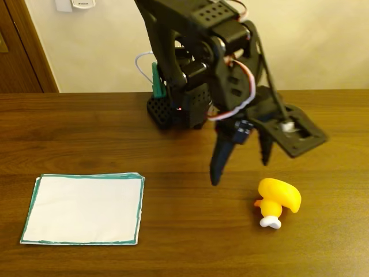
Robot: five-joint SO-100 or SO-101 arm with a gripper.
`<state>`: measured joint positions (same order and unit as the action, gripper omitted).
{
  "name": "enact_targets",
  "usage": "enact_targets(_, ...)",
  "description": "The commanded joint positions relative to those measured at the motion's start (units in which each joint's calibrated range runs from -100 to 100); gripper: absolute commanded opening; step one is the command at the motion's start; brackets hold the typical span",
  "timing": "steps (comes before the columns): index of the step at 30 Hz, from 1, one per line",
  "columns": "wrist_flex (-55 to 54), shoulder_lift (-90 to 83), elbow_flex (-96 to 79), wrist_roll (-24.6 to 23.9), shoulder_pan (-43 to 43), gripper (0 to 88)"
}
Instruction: Grab the yellow duck toy and put inside the green color rectangle box on the table
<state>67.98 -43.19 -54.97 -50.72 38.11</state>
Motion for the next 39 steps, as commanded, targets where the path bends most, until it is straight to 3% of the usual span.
enact_targets(1,-5.39,6.04,4.86,-1.03,4.81,52.0)
enact_targets(7,-17.84,19.22,4.68,-2.54,9.95,54.4)
enact_targets(13,-35.13,26.21,-4.70,-2.59,9.17,53.8)
enact_targets(26,-53.54,31.18,-13.62,-3.52,9.52,47.5)
enact_targets(27,-54.56,31.88,-13.53,-3.86,9.61,44.7)
enact_targets(31,-55.50,31.44,-14.99,-4.74,9.61,17.4)
enact_targets(33,-55.59,31.09,-15.17,-4.84,9.61,9.2)
enact_targets(36,-50.30,27.86,-13.89,-4.54,9.17,5.2)
enact_targets(39,-35.13,18.00,-10.53,-2.98,6.47,2.8)
